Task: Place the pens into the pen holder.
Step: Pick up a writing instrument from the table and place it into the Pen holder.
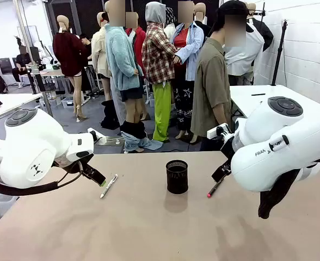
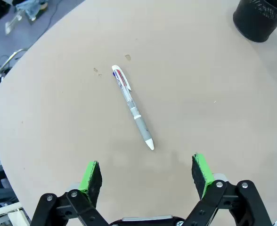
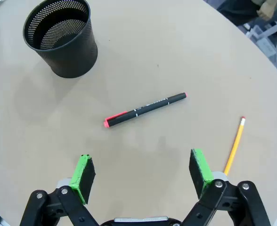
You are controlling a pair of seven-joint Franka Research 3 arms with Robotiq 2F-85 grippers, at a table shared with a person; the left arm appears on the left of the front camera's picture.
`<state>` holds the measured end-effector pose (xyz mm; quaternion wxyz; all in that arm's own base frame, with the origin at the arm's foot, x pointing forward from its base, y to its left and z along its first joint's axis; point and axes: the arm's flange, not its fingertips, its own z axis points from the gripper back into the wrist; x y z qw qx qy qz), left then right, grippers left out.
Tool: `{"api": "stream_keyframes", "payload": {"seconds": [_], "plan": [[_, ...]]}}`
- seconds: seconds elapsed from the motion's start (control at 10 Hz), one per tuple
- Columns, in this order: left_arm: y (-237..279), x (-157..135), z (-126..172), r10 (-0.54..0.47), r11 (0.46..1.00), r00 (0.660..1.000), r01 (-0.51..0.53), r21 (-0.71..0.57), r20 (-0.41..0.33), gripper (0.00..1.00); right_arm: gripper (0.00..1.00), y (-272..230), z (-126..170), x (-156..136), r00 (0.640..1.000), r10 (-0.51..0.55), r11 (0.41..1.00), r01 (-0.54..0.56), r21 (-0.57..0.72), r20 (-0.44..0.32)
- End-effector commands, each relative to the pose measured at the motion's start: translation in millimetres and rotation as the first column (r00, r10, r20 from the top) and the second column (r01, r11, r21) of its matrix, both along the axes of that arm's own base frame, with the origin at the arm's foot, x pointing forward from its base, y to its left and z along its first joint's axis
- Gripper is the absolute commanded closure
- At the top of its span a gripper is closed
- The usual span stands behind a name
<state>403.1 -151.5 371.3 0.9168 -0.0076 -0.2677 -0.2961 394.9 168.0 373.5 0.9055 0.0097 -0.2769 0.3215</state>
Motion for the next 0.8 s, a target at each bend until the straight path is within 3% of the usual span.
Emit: {"api": "stream_keyframes", "payload": {"seconds": [0.0,0.7], "plan": [[0.0,-0.1,0.1,0.000,1.000,1.000,0.000,0.000,0.000,0.00,0.00,0.0,0.0,0.0,1.000,0.000,1.000,0.000,0.000,0.000],[0.0,-0.1,0.1,0.000,1.000,1.000,0.000,0.000,0.000,0.00,0.00,0.0,0.0,0.0,1.000,0.000,1.000,0.000,0.000,0.000]]}}
